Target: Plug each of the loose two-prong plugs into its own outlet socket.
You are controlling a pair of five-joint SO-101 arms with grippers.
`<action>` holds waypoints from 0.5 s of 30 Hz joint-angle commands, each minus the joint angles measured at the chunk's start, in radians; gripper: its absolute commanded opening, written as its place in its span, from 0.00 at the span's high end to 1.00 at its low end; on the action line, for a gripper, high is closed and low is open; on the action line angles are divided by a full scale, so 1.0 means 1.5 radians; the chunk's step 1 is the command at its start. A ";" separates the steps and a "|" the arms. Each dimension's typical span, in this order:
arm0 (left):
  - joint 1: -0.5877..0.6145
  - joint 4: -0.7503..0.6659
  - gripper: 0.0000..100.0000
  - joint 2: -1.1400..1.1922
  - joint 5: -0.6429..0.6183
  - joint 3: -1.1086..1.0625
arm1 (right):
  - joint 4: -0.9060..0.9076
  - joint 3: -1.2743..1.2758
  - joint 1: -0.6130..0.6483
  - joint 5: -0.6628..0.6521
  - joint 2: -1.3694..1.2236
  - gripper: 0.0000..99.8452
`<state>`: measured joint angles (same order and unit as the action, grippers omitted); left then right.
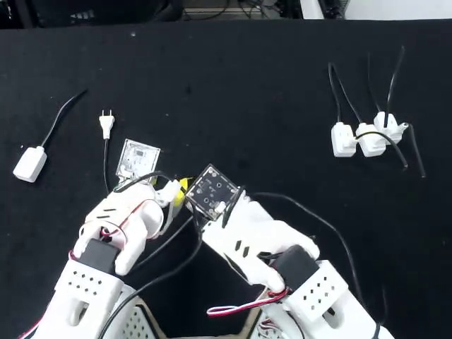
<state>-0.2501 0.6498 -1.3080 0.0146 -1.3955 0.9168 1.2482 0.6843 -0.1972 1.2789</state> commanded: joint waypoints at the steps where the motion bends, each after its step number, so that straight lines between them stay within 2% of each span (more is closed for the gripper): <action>1: 0.003 0.001 0.80 -0.001 0.005 -0.004 | -0.016 -0.054 -0.020 0.065 0.016 0.99; 15: 0.003 -0.003 0.80 -0.001 0.005 -0.012 | -0.027 -0.049 -0.020 0.074 0.016 0.99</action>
<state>-0.2501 0.6483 -1.3080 0.0146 -1.4078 0.9168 1.2482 0.6843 -0.1005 1.2789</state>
